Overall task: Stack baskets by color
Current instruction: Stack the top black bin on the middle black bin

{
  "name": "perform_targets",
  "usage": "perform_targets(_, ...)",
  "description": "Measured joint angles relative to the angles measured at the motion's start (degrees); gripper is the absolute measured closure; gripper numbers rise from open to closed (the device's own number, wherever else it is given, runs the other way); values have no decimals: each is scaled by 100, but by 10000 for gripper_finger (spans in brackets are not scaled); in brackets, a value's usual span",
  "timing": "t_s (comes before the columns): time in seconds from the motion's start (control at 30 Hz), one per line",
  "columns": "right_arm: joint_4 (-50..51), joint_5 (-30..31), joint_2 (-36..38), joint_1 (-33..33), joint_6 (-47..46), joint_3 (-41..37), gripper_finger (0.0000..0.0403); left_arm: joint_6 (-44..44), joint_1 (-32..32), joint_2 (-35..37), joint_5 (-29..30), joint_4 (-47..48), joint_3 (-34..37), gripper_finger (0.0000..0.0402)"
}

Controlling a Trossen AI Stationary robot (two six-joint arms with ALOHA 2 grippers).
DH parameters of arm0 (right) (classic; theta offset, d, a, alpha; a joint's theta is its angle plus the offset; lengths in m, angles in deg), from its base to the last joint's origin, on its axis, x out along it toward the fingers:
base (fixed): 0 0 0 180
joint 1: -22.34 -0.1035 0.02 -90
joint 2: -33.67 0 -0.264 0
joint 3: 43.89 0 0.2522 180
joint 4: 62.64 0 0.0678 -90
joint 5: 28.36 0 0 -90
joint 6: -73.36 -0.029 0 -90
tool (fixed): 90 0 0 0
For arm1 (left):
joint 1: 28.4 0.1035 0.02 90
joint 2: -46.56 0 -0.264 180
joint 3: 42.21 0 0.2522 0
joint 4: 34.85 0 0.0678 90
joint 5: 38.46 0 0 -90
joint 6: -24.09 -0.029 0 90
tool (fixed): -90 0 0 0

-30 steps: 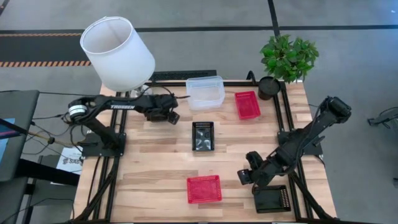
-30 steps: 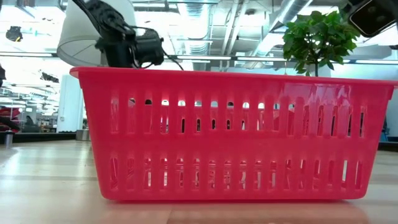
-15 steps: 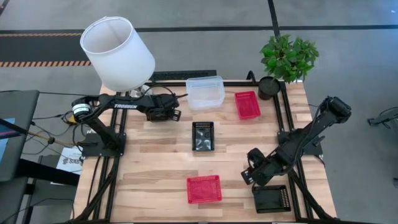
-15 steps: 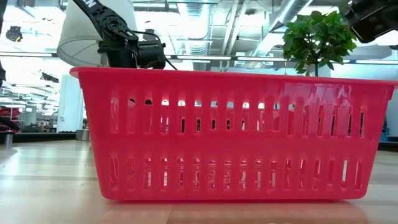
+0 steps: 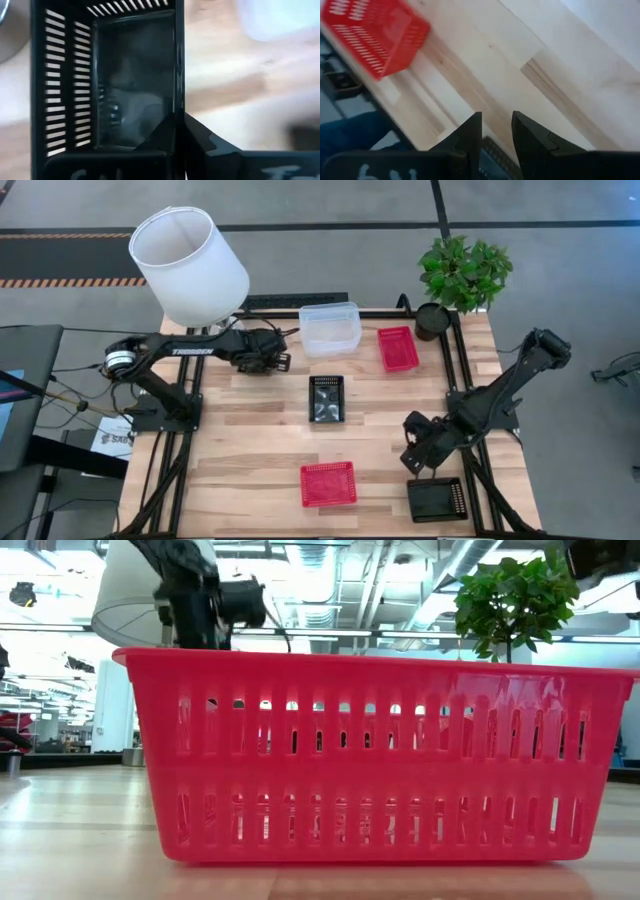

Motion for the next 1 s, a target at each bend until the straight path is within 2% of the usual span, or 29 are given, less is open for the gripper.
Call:
perform_targets(0.17, 117, 67, 456, 0, 546, 0, 278, 924, -854, 754, 64, 726, -267, 401)
perform_targets(0.33, 139, 657, 797, 0, 994, 0, 280, 2897, -2243, 1574, 355, 1061, -292, 401)
perform_targets(0.43, 139, 991, 915, 19, 1269, 0, 280, 4155, -3112, 1776, 806, 706, -293, 401)
perform_targets(0.57, 173, 1200, 938, 167, 1669, 0, 280, 5166, -3854, 1587, 1485, -582, -300, 401)
perform_targets(0.67, 197, 1211, 917, 377, 1971, 0, 280, 5241, -3848, 1199, 1769, -1474, -300, 401)
perform_targets(0.8, 176, 1209, 909, 664, 2210, 0, 280, 4850, -3521, 658, 1585, -2349, -301, 401)
perform_targets(1.0, 178, 1202, 907, 876, 2324, 0, 280, 4057, -3049, -20, 1222, -2424, -876, 402)
